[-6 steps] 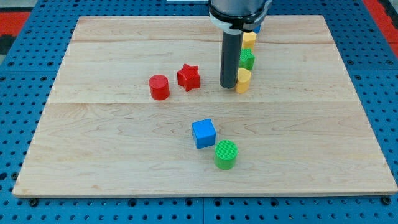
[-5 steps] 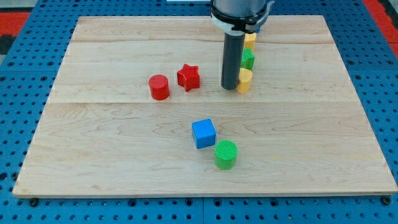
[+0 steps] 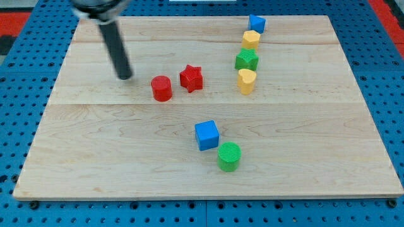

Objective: Move the red circle to the bottom of the yellow heart

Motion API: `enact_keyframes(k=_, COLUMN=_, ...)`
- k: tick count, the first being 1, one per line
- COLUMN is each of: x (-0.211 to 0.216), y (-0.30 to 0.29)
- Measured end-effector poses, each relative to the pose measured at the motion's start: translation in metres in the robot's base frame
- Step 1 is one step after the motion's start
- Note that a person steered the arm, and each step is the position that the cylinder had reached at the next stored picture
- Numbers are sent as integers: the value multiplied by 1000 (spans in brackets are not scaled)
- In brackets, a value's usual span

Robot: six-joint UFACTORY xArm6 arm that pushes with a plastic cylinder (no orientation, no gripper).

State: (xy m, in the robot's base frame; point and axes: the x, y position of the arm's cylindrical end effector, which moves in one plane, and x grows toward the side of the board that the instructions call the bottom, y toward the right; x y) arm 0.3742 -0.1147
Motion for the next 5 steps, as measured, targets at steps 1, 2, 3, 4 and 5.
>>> enact_keyframes(k=1, x=51, y=71)
enact_keyframes(k=2, x=63, y=35)
enact_keyframes(k=3, x=81, y=14)
enact_keyframes(k=4, x=109, y=31)
enact_keyframes(k=5, x=84, y=73)
